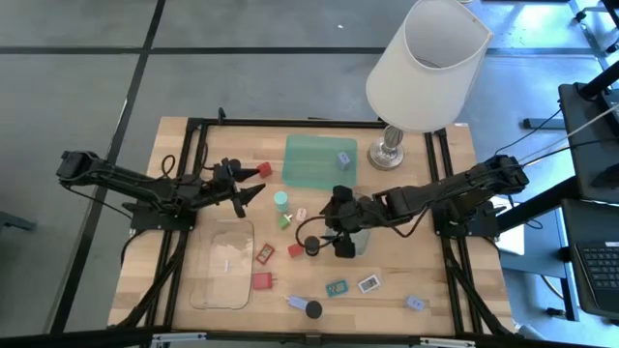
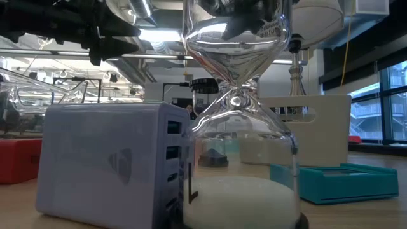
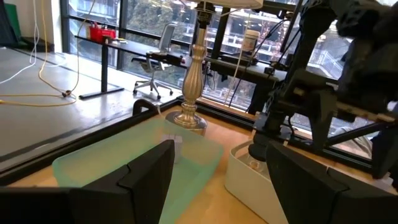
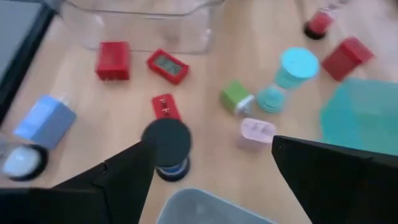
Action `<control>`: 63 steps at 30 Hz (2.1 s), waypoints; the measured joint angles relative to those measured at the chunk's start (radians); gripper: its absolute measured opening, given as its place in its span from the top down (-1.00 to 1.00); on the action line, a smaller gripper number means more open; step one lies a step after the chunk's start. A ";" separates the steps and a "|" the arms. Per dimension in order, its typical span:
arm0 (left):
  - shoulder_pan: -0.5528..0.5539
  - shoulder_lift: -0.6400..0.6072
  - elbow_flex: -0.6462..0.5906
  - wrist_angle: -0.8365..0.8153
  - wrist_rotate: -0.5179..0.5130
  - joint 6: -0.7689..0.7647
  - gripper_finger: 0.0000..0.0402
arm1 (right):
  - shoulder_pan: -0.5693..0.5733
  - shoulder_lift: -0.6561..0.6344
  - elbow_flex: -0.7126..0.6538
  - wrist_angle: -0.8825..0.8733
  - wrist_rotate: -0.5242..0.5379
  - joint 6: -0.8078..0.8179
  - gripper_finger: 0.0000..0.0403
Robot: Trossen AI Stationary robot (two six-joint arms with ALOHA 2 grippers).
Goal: Pick & Place Office items
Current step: Put the blue hourglass into the gray bin
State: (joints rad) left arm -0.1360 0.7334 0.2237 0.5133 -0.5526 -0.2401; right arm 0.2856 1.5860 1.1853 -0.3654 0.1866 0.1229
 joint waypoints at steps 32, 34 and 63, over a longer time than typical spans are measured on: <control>0.000 0.000 0.000 -0.010 -0.006 0.018 -0.25 | -0.011 0.217 -0.186 0.598 -0.140 -0.158 -0.62; 0.000 0.000 0.000 -0.009 -0.006 0.018 -0.25 | -0.011 0.217 -0.186 0.598 -0.126 -0.161 -0.62; 0.000 0.000 0.000 -0.010 -0.008 0.018 -0.25 | -0.011 0.218 -0.186 0.493 -0.086 0.024 -0.59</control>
State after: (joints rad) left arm -0.1356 0.7330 0.2237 0.5037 -0.5602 -0.2218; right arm 0.2745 1.8038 0.9989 0.1280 0.1008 0.1466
